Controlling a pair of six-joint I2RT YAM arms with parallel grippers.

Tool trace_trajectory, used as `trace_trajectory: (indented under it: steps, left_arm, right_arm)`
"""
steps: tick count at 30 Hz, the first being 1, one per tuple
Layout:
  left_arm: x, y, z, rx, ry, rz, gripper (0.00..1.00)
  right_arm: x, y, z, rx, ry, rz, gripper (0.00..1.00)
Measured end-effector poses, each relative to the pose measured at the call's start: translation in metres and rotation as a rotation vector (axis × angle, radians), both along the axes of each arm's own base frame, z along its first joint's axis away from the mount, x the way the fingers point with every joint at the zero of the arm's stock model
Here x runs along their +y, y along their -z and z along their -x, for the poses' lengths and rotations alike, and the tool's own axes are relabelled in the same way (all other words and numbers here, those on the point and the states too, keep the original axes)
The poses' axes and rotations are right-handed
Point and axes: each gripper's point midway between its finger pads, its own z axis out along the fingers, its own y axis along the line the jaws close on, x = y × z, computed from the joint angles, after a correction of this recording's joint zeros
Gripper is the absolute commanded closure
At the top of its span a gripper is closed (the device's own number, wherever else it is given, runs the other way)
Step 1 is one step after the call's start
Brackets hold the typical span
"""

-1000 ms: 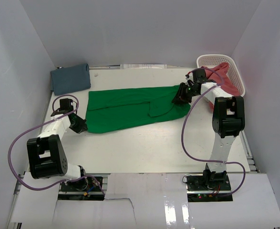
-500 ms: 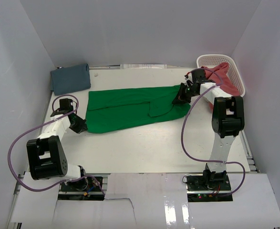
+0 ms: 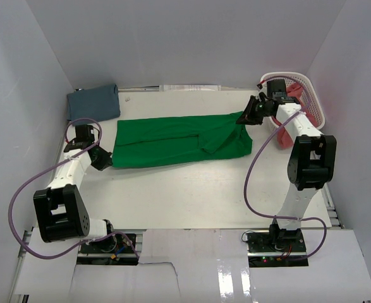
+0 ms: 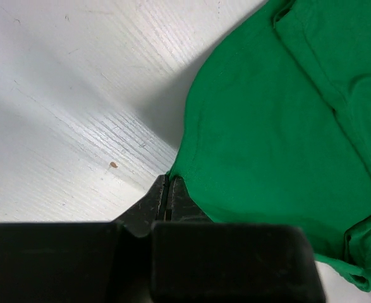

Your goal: Fold and stack the t-shirts

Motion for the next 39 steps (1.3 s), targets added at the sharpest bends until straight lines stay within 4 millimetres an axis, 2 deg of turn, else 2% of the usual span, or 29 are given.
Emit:
trace_trajectory:
  steps: [13,21,30,39]
  left_arm:
    - [0.003,-0.008,-0.024,-0.009,0.009,-0.002,1.00]
    - [0.002,-0.013,-0.046,-0.019,0.016,0.004,1.00]
    - [-0.012,-0.018,-0.077,-0.021,0.061,-0.001,1.00]
    - [-0.009,-0.012,-0.083,0.015,0.050,-0.024,1.00]
  right_arm:
    - [0.003,-0.054,-0.026,-0.094,0.003,-0.014,0.92]
    - [0.005,-0.057,-0.028,-0.078,-0.004,-0.027,0.92]
    - [0.007,-0.060,-0.039,-0.079,-0.006,-0.029,0.92]
    - [0.008,-0.060,-0.047,-0.075,-0.012,-0.031,0.92]
